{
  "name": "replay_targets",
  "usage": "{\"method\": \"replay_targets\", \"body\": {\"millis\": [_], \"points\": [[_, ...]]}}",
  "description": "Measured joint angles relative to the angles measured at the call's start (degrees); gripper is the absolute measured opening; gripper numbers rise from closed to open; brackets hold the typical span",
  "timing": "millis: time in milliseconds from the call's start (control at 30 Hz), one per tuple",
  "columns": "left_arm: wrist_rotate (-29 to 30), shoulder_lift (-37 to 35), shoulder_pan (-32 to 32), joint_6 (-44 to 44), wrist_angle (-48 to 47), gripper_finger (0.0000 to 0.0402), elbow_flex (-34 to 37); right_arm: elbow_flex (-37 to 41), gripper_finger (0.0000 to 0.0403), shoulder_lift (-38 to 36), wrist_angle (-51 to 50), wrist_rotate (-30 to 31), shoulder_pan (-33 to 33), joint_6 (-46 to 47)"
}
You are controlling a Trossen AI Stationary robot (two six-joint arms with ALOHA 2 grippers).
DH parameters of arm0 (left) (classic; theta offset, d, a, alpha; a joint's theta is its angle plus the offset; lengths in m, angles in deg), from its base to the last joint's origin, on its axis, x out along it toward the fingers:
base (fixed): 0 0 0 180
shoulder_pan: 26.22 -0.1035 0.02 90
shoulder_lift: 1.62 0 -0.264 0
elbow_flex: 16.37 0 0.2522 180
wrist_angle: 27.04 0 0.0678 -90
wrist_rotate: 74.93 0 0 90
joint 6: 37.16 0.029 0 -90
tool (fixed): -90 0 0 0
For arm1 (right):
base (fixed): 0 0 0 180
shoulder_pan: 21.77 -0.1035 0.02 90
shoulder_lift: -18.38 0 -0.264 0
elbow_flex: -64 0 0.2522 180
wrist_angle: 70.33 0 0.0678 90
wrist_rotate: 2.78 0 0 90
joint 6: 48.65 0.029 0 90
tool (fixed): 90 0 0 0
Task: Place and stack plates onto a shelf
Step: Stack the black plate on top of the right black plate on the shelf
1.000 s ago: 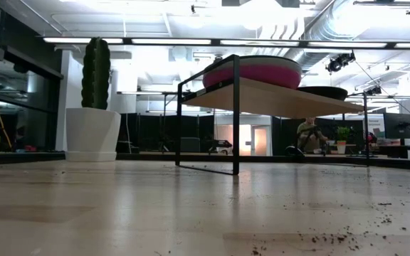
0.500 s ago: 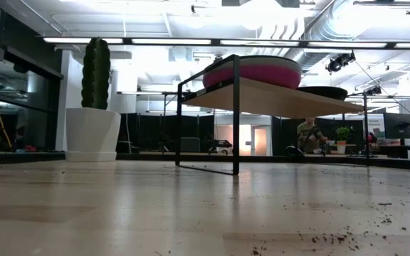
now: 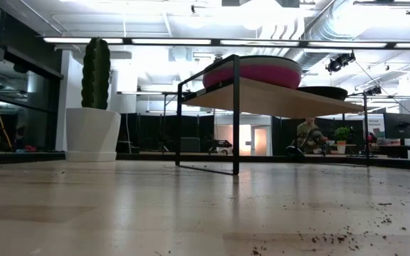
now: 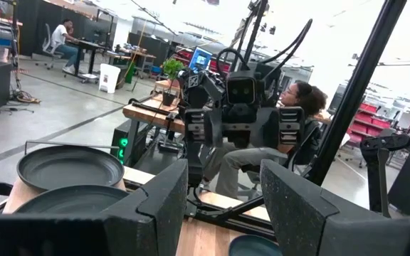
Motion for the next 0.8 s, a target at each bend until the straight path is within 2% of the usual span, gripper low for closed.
{"method": "replay_targets", "body": {"millis": [133, 233, 333, 567, 800], "points": [[0.0, 0.0, 0.0, 0.0, 0.0, 0.0168, 0.0, 0.0, 0.0195, 0.0, -6.67, -10.42, -0.23, 8.53], [0.0, 0.0, 0.0, 0.0, 0.0, 0.0168, 0.0, 0.0, 0.0195, 0.0, -14.89, -19.25, -1.24, 19.72], [0.0, 0.0, 0.01, 0.0, 0.0, 0.0168, 0.0, 0.0, 0.0195, 0.0, -25.55, -24.77, -3.46, 30.99], [0.0, 0.0, 0.02, 0.0, -0.04, 0.0168, 0.0, 0.0, 0.0195, 2.37, -48.57, -25.59, -12.63, 47.85], [0.0, 0.0, 0.02, 0.0, -0.13, 0.0168, 0.0, 1.55, 0.0195, 7.37, -65.0, -24.22, -21.2, 55.82]]}}
